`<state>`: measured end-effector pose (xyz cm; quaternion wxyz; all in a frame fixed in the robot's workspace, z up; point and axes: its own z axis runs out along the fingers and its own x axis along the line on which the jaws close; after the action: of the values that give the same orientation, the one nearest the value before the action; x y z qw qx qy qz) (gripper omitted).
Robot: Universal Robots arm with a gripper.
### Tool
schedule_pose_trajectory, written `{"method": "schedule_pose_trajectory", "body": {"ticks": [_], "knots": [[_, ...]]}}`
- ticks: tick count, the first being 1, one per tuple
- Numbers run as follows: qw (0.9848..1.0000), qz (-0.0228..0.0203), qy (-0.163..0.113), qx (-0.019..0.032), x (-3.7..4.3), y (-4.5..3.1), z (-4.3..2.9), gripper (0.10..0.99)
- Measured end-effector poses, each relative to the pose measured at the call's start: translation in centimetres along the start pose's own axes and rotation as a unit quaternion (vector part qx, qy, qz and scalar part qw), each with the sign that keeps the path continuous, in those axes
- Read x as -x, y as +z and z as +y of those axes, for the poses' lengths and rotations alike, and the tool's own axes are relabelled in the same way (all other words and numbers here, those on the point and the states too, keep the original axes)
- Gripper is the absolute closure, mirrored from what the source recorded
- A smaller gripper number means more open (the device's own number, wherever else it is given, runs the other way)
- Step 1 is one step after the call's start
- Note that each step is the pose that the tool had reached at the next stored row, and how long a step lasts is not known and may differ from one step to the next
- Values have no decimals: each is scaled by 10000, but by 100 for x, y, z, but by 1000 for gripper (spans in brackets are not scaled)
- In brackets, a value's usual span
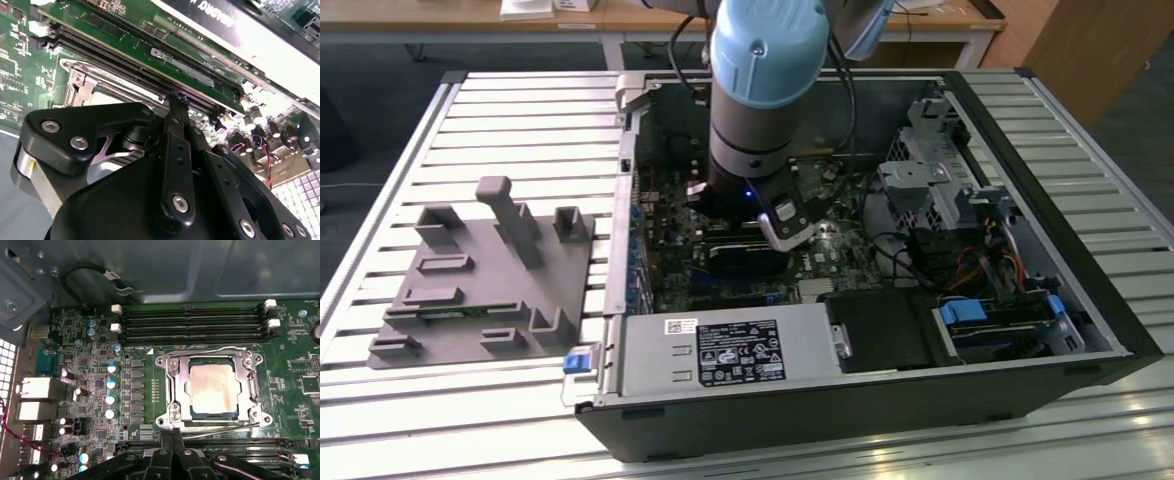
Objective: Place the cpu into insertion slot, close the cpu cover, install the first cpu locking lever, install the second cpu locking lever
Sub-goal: 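Install the second cpu locking lever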
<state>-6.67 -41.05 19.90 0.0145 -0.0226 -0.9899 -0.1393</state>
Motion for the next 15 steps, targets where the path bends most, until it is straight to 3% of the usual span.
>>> {"method": "schedule_pose_trajectory", "body": {"ticks": [4,10,15], "knots": [[10000,2,-1,53,-5,18,-5,980],[9998,9,-4,202,-7,56,-15,980],[9997,12,-6,262,-16,92,-27,980]]}}
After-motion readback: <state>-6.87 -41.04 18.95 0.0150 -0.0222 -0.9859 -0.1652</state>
